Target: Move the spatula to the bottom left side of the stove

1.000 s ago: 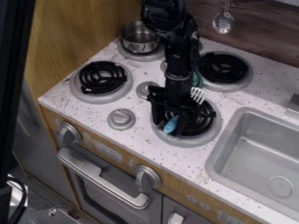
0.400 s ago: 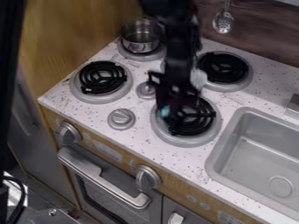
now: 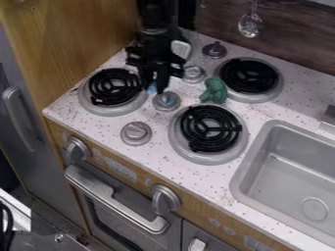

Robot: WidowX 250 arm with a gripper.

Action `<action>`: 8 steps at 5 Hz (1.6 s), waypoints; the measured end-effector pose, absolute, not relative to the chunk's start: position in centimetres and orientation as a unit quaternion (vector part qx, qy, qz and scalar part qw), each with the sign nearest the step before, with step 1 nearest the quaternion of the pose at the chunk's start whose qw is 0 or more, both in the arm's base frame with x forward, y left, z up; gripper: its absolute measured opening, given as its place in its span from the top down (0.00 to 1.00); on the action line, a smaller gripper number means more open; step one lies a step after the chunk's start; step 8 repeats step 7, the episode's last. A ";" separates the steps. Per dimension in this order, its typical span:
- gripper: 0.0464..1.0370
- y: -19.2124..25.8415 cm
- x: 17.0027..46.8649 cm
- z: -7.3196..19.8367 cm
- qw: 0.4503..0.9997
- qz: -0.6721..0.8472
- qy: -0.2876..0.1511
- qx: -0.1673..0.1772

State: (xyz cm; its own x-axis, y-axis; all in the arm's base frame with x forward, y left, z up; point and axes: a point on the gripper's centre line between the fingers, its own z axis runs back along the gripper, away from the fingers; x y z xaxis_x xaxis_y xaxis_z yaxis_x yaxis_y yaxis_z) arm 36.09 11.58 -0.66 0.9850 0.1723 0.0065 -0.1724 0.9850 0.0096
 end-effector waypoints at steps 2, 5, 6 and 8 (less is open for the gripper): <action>0.71 15.2 34.6 -2.9 0.995 0.094 0.031 -0.010; 0.07 13.5 34.0 -3.1 0.996 0.077 0.052 -0.014; 0.04 11.4 33.2 0.6 0.998 0.062 0.025 -0.002; 0.04 9.2 31.9 1.5 0.999 0.044 0.016 0.001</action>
